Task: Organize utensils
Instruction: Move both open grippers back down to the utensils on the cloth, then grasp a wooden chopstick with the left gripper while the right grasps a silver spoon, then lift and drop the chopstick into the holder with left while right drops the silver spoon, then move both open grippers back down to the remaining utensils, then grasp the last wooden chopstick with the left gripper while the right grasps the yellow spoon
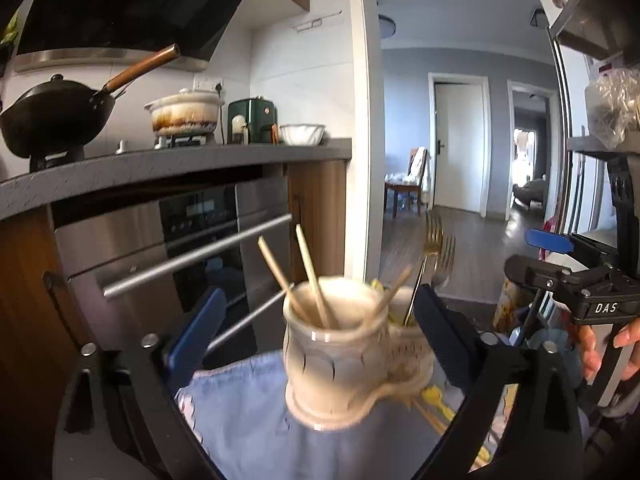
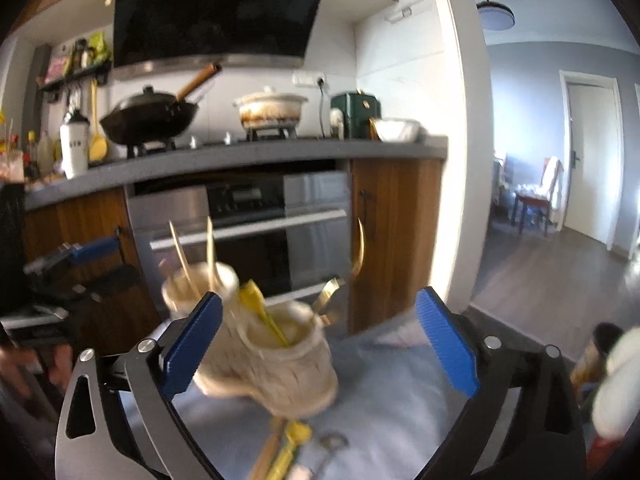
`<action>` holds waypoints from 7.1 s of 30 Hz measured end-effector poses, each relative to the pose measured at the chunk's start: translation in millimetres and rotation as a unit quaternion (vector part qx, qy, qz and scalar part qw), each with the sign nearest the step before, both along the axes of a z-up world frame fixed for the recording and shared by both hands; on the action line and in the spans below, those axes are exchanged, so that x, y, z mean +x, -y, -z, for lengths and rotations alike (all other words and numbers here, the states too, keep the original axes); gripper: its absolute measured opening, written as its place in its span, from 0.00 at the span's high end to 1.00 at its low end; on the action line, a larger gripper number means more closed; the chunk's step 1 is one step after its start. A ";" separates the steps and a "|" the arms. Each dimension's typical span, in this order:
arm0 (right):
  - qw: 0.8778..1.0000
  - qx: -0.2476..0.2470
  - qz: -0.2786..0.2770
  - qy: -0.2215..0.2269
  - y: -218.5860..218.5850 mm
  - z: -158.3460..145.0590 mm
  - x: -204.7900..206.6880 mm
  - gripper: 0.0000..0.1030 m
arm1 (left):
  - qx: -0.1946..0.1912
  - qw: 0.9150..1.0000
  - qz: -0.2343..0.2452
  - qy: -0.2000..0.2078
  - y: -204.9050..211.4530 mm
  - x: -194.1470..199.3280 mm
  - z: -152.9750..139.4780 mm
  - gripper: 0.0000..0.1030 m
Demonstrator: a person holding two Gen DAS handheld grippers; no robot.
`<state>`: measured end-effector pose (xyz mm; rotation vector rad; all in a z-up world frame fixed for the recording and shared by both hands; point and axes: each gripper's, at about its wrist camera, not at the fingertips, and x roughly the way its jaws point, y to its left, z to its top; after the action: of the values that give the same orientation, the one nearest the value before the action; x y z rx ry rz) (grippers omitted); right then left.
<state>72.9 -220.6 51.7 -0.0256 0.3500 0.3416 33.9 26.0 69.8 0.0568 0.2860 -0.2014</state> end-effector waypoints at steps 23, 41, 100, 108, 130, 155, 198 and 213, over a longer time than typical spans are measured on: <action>0.971 -0.027 0.009 -0.237 2.8 125.7 16.8 0.27 | 0.004 0.967 0.031 -0.253 66.6 -10.9 129.5 0.05; 0.963 -0.057 -0.029 -0.263 -17.0 136.0 31.3 0.78 | 0.079 0.953 0.034 -0.292 116.6 -0.6 148.2 0.48; 0.992 0.096 -0.070 0.030 -23.2 -37.7 44.8 0.98 | -0.038 0.998 0.040 0.038 -0.9 31.7 -40.8 0.94; 0.992 0.107 -0.045 0.057 -39.7 -35.1 84.7 0.98 | -0.100 0.991 0.060 0.061 -2.4 77.8 -43.3 0.94; 0.993 0.056 -0.059 0.083 -64.1 11.5 90.7 0.98 | -0.051 0.995 0.060 0.061 14.3 77.0 3.8 0.94; 0.996 0.063 -0.048 0.039 -13.7 -9.5 21.2 0.24 | 0.005 0.999 0.030 0.044 8.0 9.2 -8.5 0.23; 0.958 -0.047 -0.050 -0.278 -39.9 135.3 19.2 0.81 | 0.025 0.980 0.035 -0.193 42.9 -18.0 113.9 0.13; 0.956 -0.030 -0.065 -0.284 -16.0 125.5 28.6 0.90 | 0.044 0.975 0.055 -0.213 70.5 -18.2 113.0 0.13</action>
<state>101.5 -204.6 -73.8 -0.0086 0.9327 0.4672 15.7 -44.5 -43.2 0.1173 0.7209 -0.3121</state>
